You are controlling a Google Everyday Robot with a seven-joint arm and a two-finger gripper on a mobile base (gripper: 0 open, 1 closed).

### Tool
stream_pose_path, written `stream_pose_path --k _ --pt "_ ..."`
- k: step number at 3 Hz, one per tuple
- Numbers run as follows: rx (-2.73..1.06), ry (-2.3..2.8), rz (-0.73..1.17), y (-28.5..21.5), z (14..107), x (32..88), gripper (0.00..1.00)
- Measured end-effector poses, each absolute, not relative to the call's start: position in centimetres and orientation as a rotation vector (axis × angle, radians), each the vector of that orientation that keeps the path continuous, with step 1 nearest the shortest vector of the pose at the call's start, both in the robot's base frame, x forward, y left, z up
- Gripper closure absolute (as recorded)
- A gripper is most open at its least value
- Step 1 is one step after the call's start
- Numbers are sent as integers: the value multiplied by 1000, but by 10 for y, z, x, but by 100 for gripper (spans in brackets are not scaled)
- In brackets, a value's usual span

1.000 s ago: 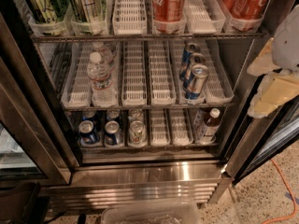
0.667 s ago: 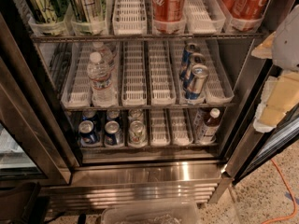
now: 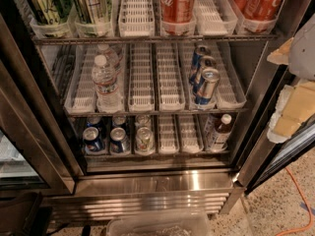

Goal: Pick redbull can from middle shelf of fridge

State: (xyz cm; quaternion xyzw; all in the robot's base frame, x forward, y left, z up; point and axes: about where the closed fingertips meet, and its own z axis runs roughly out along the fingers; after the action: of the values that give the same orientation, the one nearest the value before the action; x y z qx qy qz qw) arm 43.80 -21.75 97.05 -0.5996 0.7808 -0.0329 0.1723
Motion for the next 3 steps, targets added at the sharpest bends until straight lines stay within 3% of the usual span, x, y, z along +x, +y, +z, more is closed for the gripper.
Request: stream_pose_path --k 3 --pt "-1689 2093 1 -193 875 432 0"
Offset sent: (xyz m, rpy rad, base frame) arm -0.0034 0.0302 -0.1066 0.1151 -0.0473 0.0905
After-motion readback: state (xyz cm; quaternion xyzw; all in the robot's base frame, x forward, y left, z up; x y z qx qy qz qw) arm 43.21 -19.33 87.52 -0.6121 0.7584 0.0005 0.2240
